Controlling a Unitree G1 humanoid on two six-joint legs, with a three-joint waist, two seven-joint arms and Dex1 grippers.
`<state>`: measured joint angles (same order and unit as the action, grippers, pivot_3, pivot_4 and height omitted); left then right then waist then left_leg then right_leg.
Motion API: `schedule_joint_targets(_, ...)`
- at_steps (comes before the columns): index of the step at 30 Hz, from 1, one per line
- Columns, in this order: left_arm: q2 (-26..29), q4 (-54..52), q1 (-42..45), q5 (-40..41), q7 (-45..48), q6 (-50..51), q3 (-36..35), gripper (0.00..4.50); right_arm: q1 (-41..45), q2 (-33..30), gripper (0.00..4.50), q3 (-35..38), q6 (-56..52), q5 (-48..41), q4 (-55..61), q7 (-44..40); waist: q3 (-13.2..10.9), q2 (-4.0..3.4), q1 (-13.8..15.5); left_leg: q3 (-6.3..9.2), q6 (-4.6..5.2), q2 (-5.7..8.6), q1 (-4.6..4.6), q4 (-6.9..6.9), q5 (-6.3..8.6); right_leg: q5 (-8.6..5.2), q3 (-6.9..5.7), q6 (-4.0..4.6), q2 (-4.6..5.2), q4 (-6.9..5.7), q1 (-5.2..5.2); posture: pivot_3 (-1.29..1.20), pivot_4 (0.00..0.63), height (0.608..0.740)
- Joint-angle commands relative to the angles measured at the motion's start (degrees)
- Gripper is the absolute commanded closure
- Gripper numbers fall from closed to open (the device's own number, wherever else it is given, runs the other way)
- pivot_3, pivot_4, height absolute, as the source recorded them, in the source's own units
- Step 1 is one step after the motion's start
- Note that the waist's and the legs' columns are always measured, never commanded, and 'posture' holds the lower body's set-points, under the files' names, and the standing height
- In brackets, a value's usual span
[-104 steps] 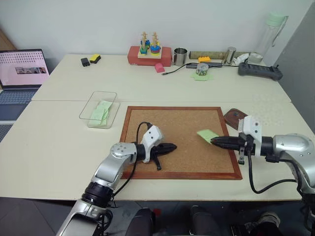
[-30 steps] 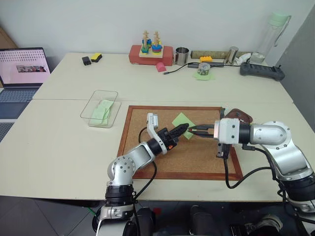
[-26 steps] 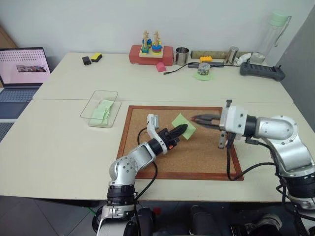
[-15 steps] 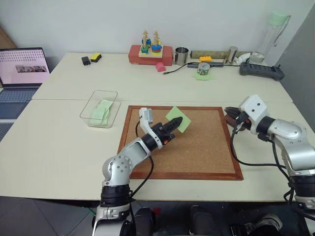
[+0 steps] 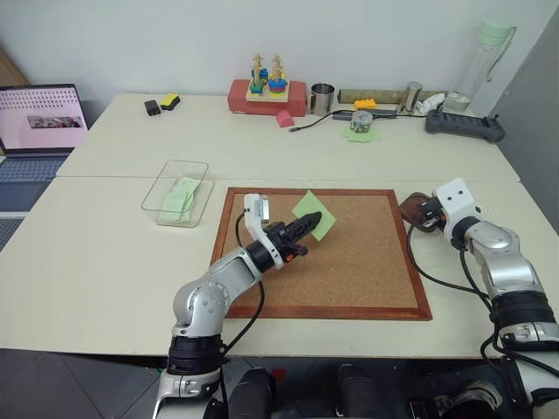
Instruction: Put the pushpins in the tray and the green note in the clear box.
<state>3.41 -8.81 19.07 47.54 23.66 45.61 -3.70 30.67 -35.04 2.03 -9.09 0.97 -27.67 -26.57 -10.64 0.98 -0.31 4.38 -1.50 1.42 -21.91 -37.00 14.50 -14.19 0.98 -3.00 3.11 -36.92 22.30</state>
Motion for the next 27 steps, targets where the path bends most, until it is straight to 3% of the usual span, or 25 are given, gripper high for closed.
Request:
schedule_joint_targets(1, 0.12, -2.73, 0.31, 0.13, 0.73, -1.43, 0.21, 4.50, 1.46, -0.34, 2.52, 1.76, 1.00, -0.83, 0.73, 0.10, 0.00, 0.00, 0.00, 0.00, 0.00, 0.00, 0.00, 0.00, 0.00, 0.00, 0.00, 0.00, 0.00, 0.00, 0.00, 0.00, 0.150, 0.740)
schedule_joint_targets(6, 0.93, -2.97, 0.85, -0.53, 0.12, -2.24, -0.48, 4.50, 0.74, -1.08, 1.54, 2.74, 1.22, -1.95, 4.35, -0.95, 0.00, 0.00, -0.02, 0.00, 0.00, 0.00, 0.00, 0.00, 0.00, 0.00, 0.00, 0.00, 0.00, -0.01, 0.00, 0.00, 0.150, 0.740)
schedule_joint_targets(13, 6.96, -6.96, 3.00, -6.52, -5.63, -7.63, -5.50, 4.50, -2.18, -6.19, 1.54, 2.15, -0.93, -10.78, 22.31, -18.00, -0.02, -0.02, -0.17, 0.05, 0.00, -0.03, 0.00, 0.02, 0.01, 0.00, -0.03, -0.01, -0.03, 0.00, 0.01, 0.00, 0.150, 0.740)
schedule_joint_targets(18, 15.12, -2.15, 4.72, -14.74, -8.15, -15.40, -11.75, 4.50, 0.70, -7.91, 1.54, -1.64, -11.14, -22.35, 36.73, -30.64, -0.04, -0.01, -0.43, 0.12, 0.01, -0.05, 0.03, 0.02, 0.01, -0.01, -0.04, -0.01, -0.05, 0.00, 0.00, 0.00, 0.150, 0.740)
schedule_joint_targets(27, 27.85, 10.09, 8.20, -27.96, -7.66, -27.14, -14.35, 4.50, 8.11, -6.26, 1.54, -6.08, -17.07, -25.59, 38.10, -35.63, -0.10, 0.10, 0.26, 0.26, 0.01, -0.08, -0.05, 0.02, 0.01, 0.00, -0.14, -0.01, 0.04, 0.07, 0.01, 0.00, 0.150, 0.740)
